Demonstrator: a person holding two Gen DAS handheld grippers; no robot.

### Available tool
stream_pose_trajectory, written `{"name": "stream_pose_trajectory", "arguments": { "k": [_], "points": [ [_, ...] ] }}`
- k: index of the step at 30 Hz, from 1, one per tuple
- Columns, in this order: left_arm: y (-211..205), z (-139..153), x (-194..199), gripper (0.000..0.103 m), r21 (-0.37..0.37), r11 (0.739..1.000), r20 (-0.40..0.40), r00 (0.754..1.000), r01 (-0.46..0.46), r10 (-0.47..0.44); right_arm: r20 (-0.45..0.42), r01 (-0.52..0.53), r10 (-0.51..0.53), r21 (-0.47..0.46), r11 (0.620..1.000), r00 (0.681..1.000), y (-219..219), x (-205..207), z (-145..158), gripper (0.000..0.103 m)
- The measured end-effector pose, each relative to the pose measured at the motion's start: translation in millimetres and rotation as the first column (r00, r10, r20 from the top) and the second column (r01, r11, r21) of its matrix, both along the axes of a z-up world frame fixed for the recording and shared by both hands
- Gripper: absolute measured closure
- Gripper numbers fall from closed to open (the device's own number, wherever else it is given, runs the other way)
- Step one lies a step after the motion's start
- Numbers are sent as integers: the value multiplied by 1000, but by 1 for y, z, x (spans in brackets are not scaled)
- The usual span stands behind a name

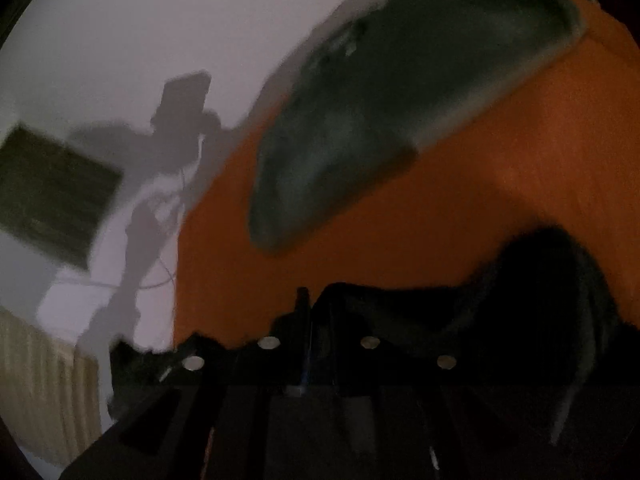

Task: Fold clothes

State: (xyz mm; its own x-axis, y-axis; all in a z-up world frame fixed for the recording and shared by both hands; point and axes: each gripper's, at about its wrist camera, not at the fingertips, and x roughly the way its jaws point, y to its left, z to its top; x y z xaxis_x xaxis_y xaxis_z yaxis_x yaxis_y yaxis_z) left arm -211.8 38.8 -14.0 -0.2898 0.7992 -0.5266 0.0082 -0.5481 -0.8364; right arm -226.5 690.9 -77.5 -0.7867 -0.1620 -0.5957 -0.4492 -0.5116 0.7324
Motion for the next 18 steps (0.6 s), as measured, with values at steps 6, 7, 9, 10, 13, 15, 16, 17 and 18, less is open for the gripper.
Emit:
{"name": "stream_pose_trajectory", "arguments": {
  "k": [6, 7, 9, 10, 13, 15, 16, 17, 18],
  "points": [
    [-40, 26, -26, 42, -22, 987, -63, 985, -160, 159, -45, 164, -161, 68, 984, 986, 26, 12, 28, 29],
    [-47, 28, -26, 42, -46, 988, -84, 986, -147, 143, -22, 138, -137, 91, 986, 990, 27, 17, 27, 29],
    [-65, 31, -26, 41, -104, 988, -113, 988, -115, 103, 27, 84, -88, 137, 987, 996, 27, 27, 24, 29],
    [-75, 29, -27, 41, -140, 986, -113, 991, -90, 74, 68, 53, -65, 166, 985, 996, 27, 38, 19, 29],
    [-99, 24, -22, 41, -317, 948, -129, 990, 5, -48, 197, -28, -24, 253, 967, 980, 26, 78, 1, 29],
    [-110, 23, -14, 41, -410, 911, -137, 985, 36, -101, 261, -48, -37, 313, 949, 965, 30, 112, -7, 29],
    [-121, 20, -10, 41, -436, 899, -138, 983, 50, -122, 279, -52, -48, 340, 939, 959, 32, 129, -8, 29],
    [-131, 18, -6, 41, -450, 891, -135, 981, 65, -139, 282, -38, -63, 339, 940, 957, 36, 145, -10, 29],
    [-144, 13, -1, 41, -464, 882, -123, 981, 78, -152, 284, -23, -79, 337, 941, 955, 40, 161, -13, 29]
  ]
}}
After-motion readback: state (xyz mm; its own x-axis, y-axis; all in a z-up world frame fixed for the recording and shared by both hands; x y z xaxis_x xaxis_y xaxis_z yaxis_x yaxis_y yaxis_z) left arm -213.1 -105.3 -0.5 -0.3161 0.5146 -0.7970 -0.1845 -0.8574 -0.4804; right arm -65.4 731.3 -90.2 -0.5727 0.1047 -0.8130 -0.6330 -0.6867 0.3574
